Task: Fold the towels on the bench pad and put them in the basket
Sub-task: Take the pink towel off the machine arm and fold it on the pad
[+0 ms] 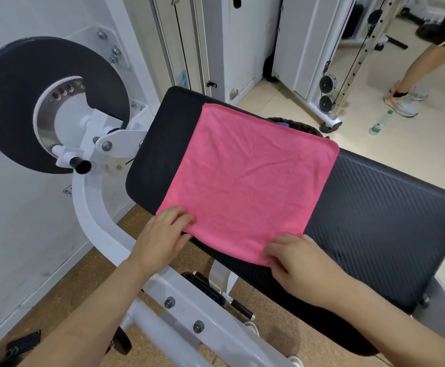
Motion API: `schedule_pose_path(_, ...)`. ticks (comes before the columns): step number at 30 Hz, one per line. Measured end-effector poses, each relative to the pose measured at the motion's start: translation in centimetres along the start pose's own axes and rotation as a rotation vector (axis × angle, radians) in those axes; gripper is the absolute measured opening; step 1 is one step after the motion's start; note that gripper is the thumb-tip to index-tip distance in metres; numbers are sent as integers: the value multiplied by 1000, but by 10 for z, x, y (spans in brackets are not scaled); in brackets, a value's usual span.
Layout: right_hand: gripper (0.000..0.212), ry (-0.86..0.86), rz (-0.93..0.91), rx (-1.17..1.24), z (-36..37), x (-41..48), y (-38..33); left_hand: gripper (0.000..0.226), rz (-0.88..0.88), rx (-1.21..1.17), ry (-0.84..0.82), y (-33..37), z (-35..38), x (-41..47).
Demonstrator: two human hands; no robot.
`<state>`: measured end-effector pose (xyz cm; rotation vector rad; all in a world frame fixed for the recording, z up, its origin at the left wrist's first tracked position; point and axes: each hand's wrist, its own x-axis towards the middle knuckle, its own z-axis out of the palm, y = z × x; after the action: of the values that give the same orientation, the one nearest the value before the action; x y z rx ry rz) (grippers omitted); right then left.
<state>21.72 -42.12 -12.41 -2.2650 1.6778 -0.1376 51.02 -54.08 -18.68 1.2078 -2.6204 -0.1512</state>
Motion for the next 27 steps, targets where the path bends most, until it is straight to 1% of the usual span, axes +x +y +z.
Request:
schedule_pose_path(2,14,-20,28,113,-10,-1,6,42,-10,24,34,1,0,0)
schedule_pose_path(5,10,34,56,320,-20,-2,7,46,-64,35,76,-3,1,2)
schedule_pose_path(8,12,38,134,451,-27,-5,6,36,-127,-8,90,-16,1,4)
schedule_pose_path(11,13,31,163,478,-31,-11,9,29,-139,-63,63,-24,-6,3)
schedule_pose_path(12,13,13,185,497,-32,-13,11,30,-123,-87,34,-26,-9,0)
schedule_pose_path(14,14,-31,253,545,-36,-16,15,33,-114,-165,-83,-26,-16,-6)
schedule_pose_path(16,16,-33,273,546,-40,-18,20,33,-189,-284,-246,-22,-27,-12)
schedule_pose_path(18,14,-58,265,531,-46,-18,24,23,-311,-398,-376,-19,-39,-12)
schedule_pose_path(19,13,-84,262,510,-50,-18,25,17,-377,-459,-398,-19,-47,-10)
schedule_pose_path(21,8,-107,272,484,-59,-17,26,12,-474,-580,-374,-21,-63,-3)
schedule_pose_path(23,8,-28,291,517,-68,-14,23,15,-498,-619,-346,-27,-80,8)
schedule_pose_path(25,7,113,362,750,-76,-7,20,21,-504,-647,-330,-31,-95,22)
schedule_pose_path(27,10,245,437,1036,-82,4,18,20,-540,-734,-240,-33,-106,38)
